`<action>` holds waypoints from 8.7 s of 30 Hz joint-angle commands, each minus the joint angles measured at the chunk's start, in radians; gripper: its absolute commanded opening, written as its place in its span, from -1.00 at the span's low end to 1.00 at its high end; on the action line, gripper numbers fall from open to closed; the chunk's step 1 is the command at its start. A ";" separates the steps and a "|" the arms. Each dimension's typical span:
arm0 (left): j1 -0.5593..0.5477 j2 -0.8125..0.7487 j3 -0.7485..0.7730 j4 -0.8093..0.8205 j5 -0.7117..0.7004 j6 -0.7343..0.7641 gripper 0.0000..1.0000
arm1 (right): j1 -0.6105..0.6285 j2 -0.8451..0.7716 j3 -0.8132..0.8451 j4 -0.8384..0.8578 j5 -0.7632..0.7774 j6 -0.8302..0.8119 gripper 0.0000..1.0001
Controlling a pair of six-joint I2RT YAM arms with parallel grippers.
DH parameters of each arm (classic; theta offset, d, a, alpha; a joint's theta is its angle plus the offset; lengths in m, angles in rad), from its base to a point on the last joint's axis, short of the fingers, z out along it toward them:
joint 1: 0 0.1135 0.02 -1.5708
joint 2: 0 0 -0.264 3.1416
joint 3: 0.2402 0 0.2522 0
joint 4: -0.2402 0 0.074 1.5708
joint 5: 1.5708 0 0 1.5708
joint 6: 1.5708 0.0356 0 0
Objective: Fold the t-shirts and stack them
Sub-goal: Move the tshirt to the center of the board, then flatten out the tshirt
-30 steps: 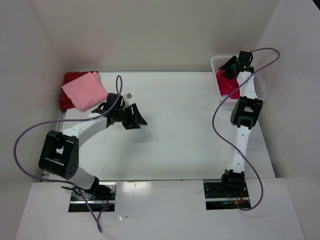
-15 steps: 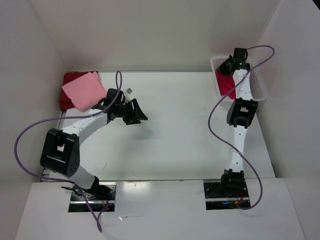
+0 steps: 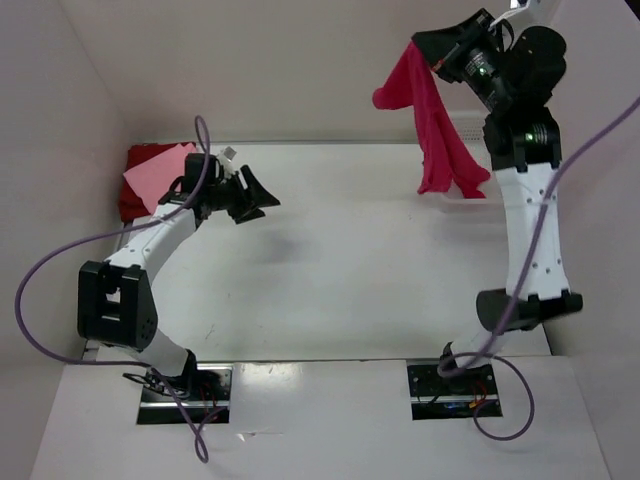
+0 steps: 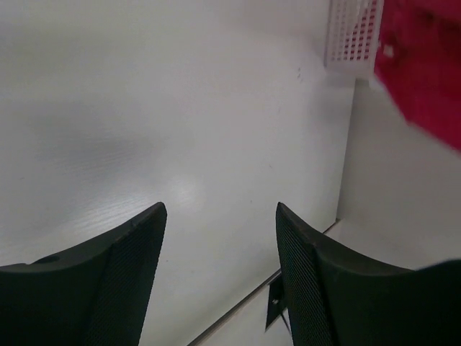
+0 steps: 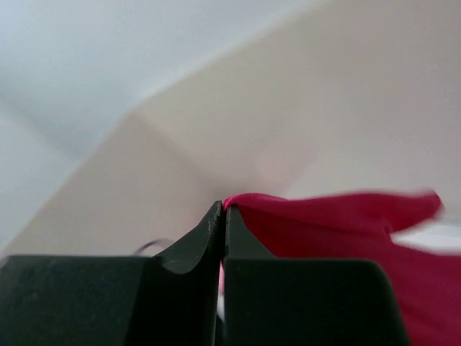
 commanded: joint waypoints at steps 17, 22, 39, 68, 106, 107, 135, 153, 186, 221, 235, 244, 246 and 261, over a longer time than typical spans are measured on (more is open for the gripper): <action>0.398 -0.177 -0.117 0.006 0.049 -0.104 0.47 | 0.193 -0.190 -0.595 0.493 -0.492 0.092 -0.96; 0.366 -0.201 -0.140 -0.067 -0.067 0.006 0.50 | 0.095 -0.055 -0.912 0.577 -0.437 0.061 -0.99; 0.204 -0.103 -0.232 -0.268 -0.305 0.143 0.76 | 0.099 0.192 -0.640 0.178 -0.044 0.009 0.22; 0.000 0.125 -0.241 -0.204 -0.228 0.132 -1.00 | 0.219 -0.242 -1.571 0.215 0.214 0.233 -0.11; 0.049 -0.061 0.712 -0.597 -0.607 0.328 -0.99 | -0.024 0.156 -1.136 0.245 0.041 0.041 -1.00; 0.049 0.024 0.722 -0.543 -0.607 0.329 -0.99 | -0.024 0.156 -1.135 0.244 0.041 0.041 -1.00; 0.181 -0.045 0.140 -0.199 -0.374 0.096 0.16 | 0.044 -0.044 -1.091 0.186 0.084 0.055 0.11; 0.310 0.195 -0.149 -0.009 -0.155 0.043 -0.49 | 0.315 -0.203 -1.468 0.273 0.028 0.249 -0.34; 0.319 0.240 -0.096 -0.066 -0.245 0.022 -0.58 | 0.417 -0.084 -1.402 0.321 0.056 0.250 -0.92; 0.291 0.370 0.127 -0.422 -0.541 0.212 0.06 | 0.326 -0.170 -1.410 0.248 0.025 0.111 -0.90; 0.260 -0.195 -0.043 -0.621 -0.514 0.132 -1.00 | 0.317 -0.255 -1.390 0.201 -0.025 0.092 -0.90; 0.260 -0.225 0.144 -0.776 -0.541 0.101 -1.00 | 0.286 -0.245 -1.378 0.198 -0.065 0.052 -0.90; 0.260 -0.074 0.172 -0.779 -0.495 0.135 -0.77 | 0.277 -0.234 -1.378 0.198 -0.065 0.052 -0.90; 0.471 -0.097 -0.318 -0.324 -0.365 -0.004 0.44 | 0.268 -0.205 -1.369 0.198 -0.076 0.033 -0.90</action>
